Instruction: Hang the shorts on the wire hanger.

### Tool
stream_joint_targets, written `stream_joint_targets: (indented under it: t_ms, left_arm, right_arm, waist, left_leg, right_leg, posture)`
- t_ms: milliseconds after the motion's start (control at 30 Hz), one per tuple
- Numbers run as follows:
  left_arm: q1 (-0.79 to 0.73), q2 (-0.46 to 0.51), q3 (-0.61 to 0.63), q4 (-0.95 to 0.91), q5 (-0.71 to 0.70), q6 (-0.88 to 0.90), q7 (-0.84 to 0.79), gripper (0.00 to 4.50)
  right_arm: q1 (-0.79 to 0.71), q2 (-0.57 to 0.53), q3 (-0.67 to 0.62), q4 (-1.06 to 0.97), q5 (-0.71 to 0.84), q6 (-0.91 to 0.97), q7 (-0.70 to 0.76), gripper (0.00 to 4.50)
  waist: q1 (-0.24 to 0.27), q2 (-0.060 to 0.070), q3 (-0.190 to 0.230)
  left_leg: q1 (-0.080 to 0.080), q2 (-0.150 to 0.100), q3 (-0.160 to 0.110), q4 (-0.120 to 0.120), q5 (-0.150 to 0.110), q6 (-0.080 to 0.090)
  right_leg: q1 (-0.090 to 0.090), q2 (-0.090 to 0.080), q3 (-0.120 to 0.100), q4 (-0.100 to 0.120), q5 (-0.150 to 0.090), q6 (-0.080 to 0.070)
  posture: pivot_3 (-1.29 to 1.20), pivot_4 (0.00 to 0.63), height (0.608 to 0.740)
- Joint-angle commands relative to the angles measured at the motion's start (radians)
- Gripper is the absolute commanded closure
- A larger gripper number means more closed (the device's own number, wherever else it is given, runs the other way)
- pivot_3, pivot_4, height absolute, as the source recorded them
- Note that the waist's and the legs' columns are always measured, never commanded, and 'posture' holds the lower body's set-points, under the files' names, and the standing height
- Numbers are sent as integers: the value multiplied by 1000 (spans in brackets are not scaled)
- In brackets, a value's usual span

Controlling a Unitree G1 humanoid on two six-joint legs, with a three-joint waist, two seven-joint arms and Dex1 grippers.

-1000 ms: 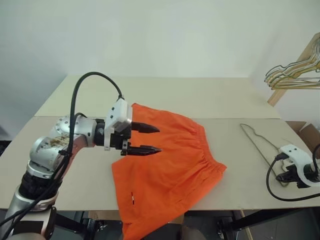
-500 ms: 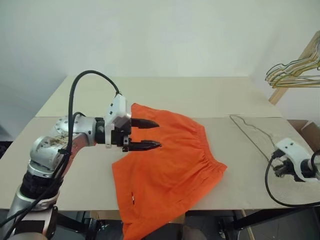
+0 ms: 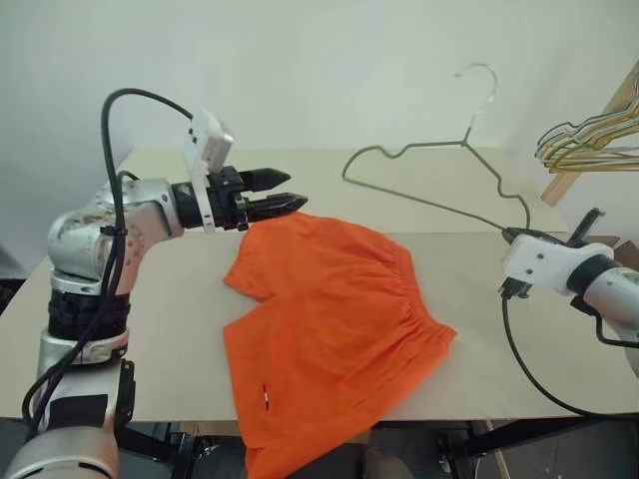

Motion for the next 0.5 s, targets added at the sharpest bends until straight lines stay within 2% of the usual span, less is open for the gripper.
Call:
stream_joint_targets:
  t_ms: [33,200,300,367,400,500]
  left_arm:
    - [-60,86,-16,32,-28,26,-161,1301]
    - [-112,103,-102,89,8,17,-279,1301]
    - [-145,88,-143,132,35,8,-318,765]
    - [-149,73,-188,158,84,-34,-337,182]
    - [-154,63,-207,171,109,-47,-334,40]
    - [-182,30,-243,210,143,-35,-338,40]
  right_arm:
    - [-87,-54,41,91,-224,-244,-185,4456]
    - [-185,-62,99,176,-342,-377,-260,4456]
    - [-215,-49,116,200,-364,-413,-273,4500]
    - [-228,-42,118,192,-369,-423,-275,4500]
    - [-231,-38,115,185,-368,-425,-272,4500]
    - [-234,-32,106,170,-368,-425,-260,4500]
  waist:
    - [-12,0,0]
    - [-22,1,-1]
    - [-23,1,-1]
    - [-25,1,-1]
    - [-27,1,-1]
    - [-35,1,-1]
  left_leg:
    - [0,0,0,0,0,-1]
    - [2,0,4,0,2,-2]
    - [2,1,5,0,2,-2]
    - [1,1,5,0,2,-2]
    - [1,0,5,0,1,-2]
    - [1,0,4,1,2,-2]
  right_leg:
    - [-1,0,0,0,0,0]
    - [1,1,0,2,0,-1]
    - [1,2,0,2,0,-1]
    - [1,1,0,2,0,-1]
    - [1,1,0,1,0,-1]
    - [1,1,0,1,1,-1]
  posture:
    - [-51,0,740]
    - [-61,0,740]
    - [-68,0,740]
    - [-77,0,740]
    - [-79,0,740]
    - [-86,0,740]
